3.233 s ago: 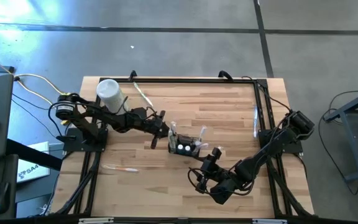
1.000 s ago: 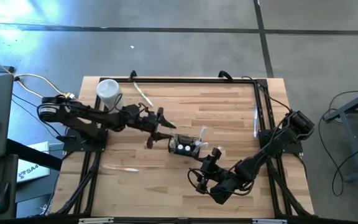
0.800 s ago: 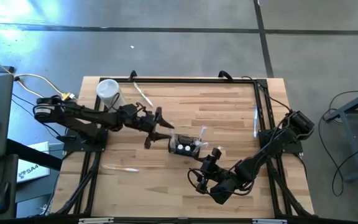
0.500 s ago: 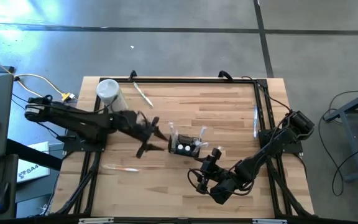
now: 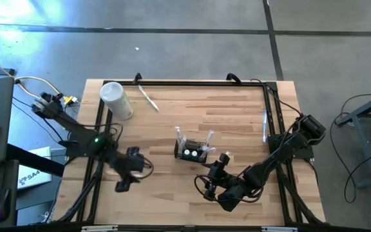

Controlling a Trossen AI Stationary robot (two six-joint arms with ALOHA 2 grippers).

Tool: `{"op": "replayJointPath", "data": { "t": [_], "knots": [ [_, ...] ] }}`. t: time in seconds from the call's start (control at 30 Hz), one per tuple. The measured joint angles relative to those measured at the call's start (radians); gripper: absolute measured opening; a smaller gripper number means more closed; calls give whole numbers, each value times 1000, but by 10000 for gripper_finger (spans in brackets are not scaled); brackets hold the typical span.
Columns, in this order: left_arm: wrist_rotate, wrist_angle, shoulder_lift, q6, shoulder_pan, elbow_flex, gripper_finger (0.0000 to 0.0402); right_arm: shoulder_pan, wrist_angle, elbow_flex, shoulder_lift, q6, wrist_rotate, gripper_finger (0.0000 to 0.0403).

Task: Pick & Place toothbrushing station
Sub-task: Put the left orange toothbrush into the mesh organizer

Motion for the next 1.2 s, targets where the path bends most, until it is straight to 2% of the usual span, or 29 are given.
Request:
{"op": "replayJointPath", "data": {
  "t": [0.13, 0.3, 0.43, 0.7, 0.93, 1.2],
  "knots": [
    [-28, -132, 18, -197, -76, -2, 204, 0, 7, 0, 0, 1, -12, 203],
    [-47, -309, 82, -294, -166, -3, 204, 0, 14, 0, 0, 1, -15, 203],
    [-32, -341, 136, -395, -205, -3, 204, 0, 16, 0, 0, 1, -15, 203],
    [-10, -335, 238, -370, -205, -9, 204, 0, 21, 0, 0, 6, -30, 203],
    [139, -332, 268, -388, -204, -108, 204, 1, 22, 0, 0, 9, -45, 203],
    [184, -262, 268, -366, -210, -211, 204, 1, 22, 0, 0, 9, -45, 203]
  ]
}}
